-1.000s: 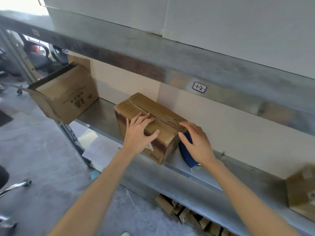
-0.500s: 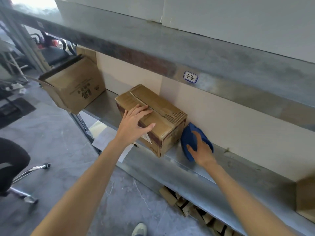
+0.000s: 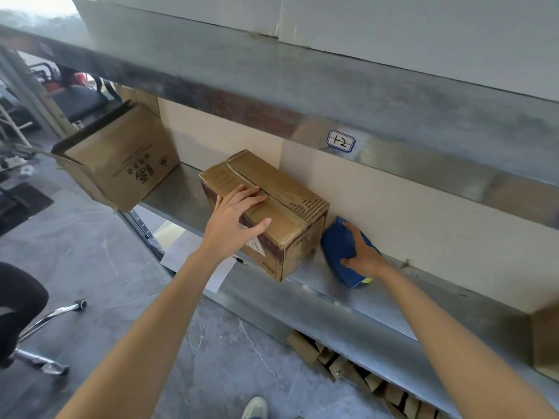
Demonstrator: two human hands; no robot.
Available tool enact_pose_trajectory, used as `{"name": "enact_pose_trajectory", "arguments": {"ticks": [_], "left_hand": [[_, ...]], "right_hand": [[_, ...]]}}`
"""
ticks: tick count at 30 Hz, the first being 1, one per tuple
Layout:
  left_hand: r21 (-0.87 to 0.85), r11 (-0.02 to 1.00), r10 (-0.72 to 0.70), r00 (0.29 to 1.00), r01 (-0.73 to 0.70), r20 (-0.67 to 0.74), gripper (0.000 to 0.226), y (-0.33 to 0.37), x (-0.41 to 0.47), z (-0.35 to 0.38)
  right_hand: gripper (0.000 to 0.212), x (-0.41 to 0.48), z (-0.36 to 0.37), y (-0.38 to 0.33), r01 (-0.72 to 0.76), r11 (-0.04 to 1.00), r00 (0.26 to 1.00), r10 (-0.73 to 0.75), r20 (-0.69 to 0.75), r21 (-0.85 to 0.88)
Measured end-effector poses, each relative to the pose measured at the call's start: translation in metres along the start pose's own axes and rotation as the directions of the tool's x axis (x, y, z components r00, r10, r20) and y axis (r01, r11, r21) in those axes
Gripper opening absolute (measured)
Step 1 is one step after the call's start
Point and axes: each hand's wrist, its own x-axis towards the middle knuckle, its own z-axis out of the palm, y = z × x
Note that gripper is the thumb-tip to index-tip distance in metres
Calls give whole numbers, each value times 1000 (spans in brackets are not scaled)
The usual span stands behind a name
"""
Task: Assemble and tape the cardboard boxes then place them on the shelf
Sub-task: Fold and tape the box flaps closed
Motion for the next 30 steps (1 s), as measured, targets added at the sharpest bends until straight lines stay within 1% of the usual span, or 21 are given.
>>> {"name": "enact_pose_trajectory", "arguments": {"ticks": [2, 6, 9, 12, 14, 17, 20, 25, 30], "left_hand": [[-13, 1000, 5, 1000, -5, 12, 48, -5, 1, -3], [-21, 1000, 0, 999, 1, 38, 47, -8, 3, -7], [37, 999, 15, 999, -17, 43, 50, -4, 4, -8], [98, 994, 56, 998, -54, -17, 49, 2, 4, -8], [91, 994, 65, 997, -61, -49, 46, 5, 3, -7], [67, 996, 59, 997, -56, -48, 37, 9, 0, -4], [47, 996, 77, 996, -75, -41, 33, 15, -2, -2], [-27, 992, 122, 992, -123, -32, 31, 29, -8, -3], [-87, 990, 114, 993, -114, -2, 30, 45, -13, -7]], "right_hand": [[93, -1, -3, -5, -30, 1000, 1000, 30, 5, -7], [102, -2, 0, -15, -36, 999, 999, 36, 40, -2], [93, -8, 8, -20, -76, 997, 997, 76, -11, -3], [80, -19, 11, -23, -49, 997, 992, 55, -111, 59], [71, -29, 7, -26, -24, 1000, 984, 26, -176, 12], [67, -43, -3, -28, 21, 995, 964, -45, -263, -96], [60, -56, -17, -29, 76, 982, 939, -128, -318, -171], [52, -82, -35, -32, 166, 943, 910, -259, -325, -289], [47, -103, -46, -48, 275, 898, 856, -391, -338, -342]]}}
